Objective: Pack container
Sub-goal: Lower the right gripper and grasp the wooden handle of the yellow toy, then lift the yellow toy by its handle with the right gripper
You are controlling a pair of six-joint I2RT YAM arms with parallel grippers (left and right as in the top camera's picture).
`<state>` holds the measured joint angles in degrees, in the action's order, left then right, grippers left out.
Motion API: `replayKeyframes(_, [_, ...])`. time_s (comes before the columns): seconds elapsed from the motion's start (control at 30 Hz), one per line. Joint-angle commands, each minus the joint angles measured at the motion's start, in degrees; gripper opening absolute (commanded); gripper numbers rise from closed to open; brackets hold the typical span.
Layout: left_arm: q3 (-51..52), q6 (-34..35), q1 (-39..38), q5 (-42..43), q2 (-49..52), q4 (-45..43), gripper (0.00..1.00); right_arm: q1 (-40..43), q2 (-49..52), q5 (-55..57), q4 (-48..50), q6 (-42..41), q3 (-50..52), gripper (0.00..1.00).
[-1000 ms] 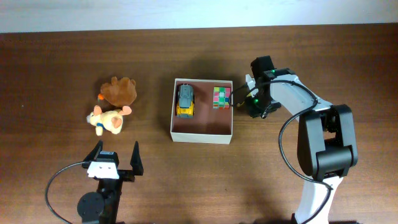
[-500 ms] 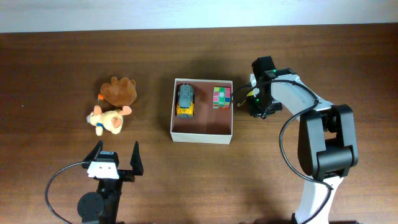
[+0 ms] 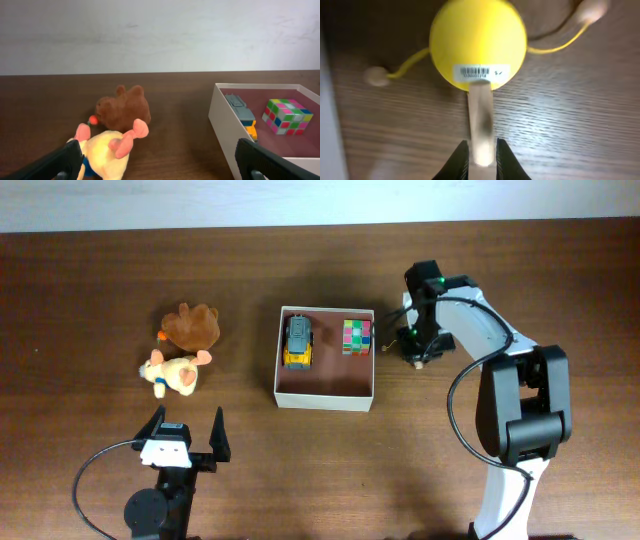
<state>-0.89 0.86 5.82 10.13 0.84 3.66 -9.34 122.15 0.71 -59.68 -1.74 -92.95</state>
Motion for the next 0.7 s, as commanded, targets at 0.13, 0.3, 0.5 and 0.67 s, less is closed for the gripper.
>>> replayKeyframes(0.13, [0.4, -0.5, 0.3, 0.6, -0.5, 0.0, 0.99, 0.4, 0.4, -0.5, -1.4, -0.4, -5.7, 0.22])
replayKeyframes(0.3, [0.3, -0.5, 0.3, 0.6, -0.5, 0.0, 0.99, 0.4, 0.6, -0.5, -0.6, 1.5, -4.3, 0.25])
replayKeyframes(0.5, [0.3, -0.5, 0.3, 0.6, -0.5, 0.0, 0.99, 0.4, 2.5, -0.5, -0.1, 1.5, -3.9, 0.25])
replayKeyframes(0.67, [0.3, -0.5, 0.3, 0.6, -0.5, 0.0, 0.99, 0.4, 4.2, -0.5, 0.0, 1.5, -3.7, 0.25])
